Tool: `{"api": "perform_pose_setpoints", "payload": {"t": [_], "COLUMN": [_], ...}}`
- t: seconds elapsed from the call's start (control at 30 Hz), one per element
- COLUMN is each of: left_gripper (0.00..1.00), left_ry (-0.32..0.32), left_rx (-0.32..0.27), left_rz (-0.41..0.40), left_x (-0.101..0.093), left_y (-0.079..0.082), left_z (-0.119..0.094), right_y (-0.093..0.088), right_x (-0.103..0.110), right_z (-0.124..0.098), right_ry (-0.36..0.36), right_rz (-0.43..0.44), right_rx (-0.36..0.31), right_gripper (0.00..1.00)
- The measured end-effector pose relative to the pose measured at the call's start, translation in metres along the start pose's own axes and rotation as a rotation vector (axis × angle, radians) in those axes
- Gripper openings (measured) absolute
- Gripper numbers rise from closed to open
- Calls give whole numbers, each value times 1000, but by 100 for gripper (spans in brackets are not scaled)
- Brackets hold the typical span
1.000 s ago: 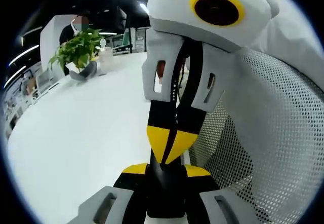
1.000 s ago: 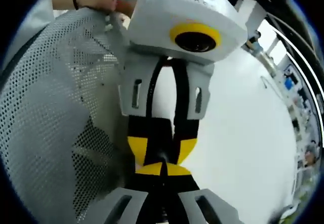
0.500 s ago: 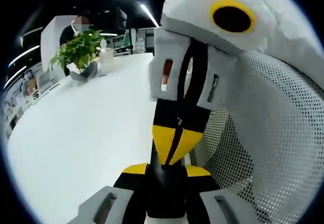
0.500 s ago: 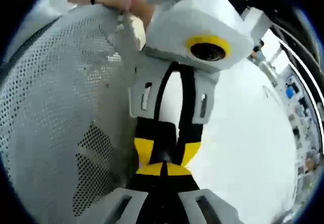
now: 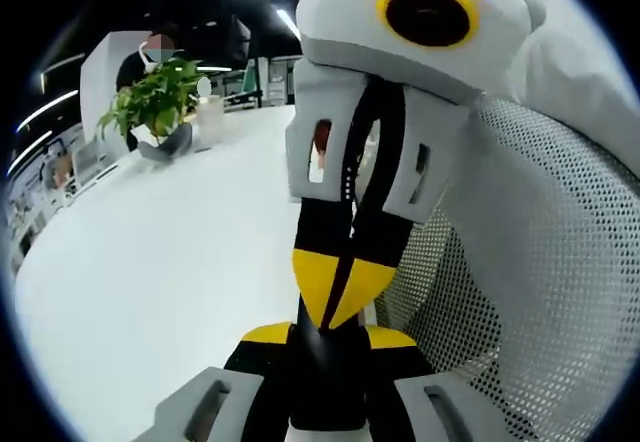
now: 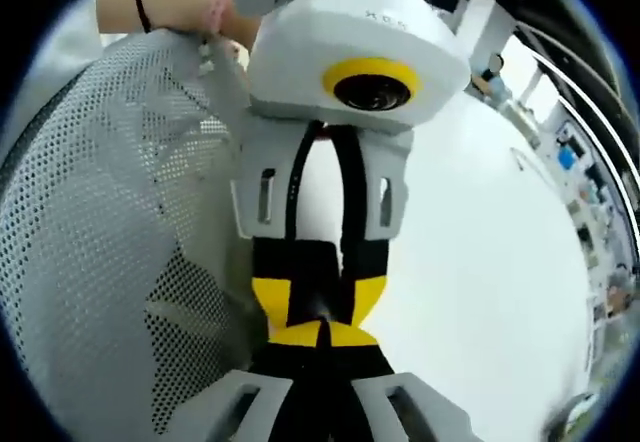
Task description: Press the specified remote control buttons in sequence, fully releasing each button before pressing the next.
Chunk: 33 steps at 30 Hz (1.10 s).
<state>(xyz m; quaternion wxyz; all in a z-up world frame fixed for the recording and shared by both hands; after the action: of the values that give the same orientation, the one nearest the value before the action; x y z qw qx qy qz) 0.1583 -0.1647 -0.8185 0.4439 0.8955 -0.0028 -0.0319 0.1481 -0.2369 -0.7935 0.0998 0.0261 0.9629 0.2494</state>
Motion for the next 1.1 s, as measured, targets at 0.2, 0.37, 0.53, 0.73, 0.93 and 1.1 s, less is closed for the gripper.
{"api": "perform_pose_setpoints", "payload": {"t": [0.2,0.37,0.53,0.73,0.93,1.1], "left_gripper": [25,25,25,25,25,25], "left_ry": [-4,-5,-5,3,22,31], "left_rx": [-1,-4,-4,-6,-5,-16], "left_rz": [2,1,1,-2,-6,-12], "left_x": [0,0,0,0,2,2], "left_y": [0,0,0,0,-1,-2], "left_z": [0,0,0,0,-1,-2], "right_y": [2,4,5,5,4,2], "right_x": [-2,0,-2,0,-2,-5], "right_z": [1,3,4,6,6,6], "right_ry": [51,56,67,32,8,44], "right_rz": [7,-38,-6,-42,-43,7], "right_rx": [-11,-7,2,3,-41,-82], "right_gripper": [0,0,0,0,0,0]}}
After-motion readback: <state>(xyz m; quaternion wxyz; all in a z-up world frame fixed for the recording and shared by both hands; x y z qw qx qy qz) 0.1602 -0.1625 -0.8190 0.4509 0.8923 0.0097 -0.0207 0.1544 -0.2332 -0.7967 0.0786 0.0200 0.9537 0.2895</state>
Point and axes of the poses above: the point that each gripper's makers call its tool centre point, and the gripper's own axes: z roughly forward along the fingers, x roughly to its left, y roughly out of its top, the point moved 7 cm from there along -z, roughly backward along the fingers, and after that the axes turned 3 degrees about -y, right-handed, at the moved point
